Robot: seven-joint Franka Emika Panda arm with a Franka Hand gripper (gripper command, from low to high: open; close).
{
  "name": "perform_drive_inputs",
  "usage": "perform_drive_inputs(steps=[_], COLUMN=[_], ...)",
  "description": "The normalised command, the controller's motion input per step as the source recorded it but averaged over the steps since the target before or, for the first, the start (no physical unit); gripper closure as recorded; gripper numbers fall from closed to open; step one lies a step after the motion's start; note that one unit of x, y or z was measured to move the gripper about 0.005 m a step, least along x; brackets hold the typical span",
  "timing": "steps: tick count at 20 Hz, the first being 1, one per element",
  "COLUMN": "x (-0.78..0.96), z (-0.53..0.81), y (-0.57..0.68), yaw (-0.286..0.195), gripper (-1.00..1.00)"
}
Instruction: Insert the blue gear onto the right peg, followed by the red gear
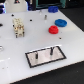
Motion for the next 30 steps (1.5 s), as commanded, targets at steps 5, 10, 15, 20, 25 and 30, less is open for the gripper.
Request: perform_drive_inputs(steps=[5, 10, 15, 20, 25, 30], x=[-0.53, -0.5, -0.53, -0.45, -0.46, -0.42], z=[-0.08, -0.09, -0.16, -0.28, -0.34, -0.39], y=[0.62, 0.64, 0.61, 0.57, 0.51, 0.43], yaw=[0.0, 0.0, 0.0, 0.0, 0.0, 0.0], gripper=[-1.0, -1.0, -1.0, -1.0, -1.0, -1.0])
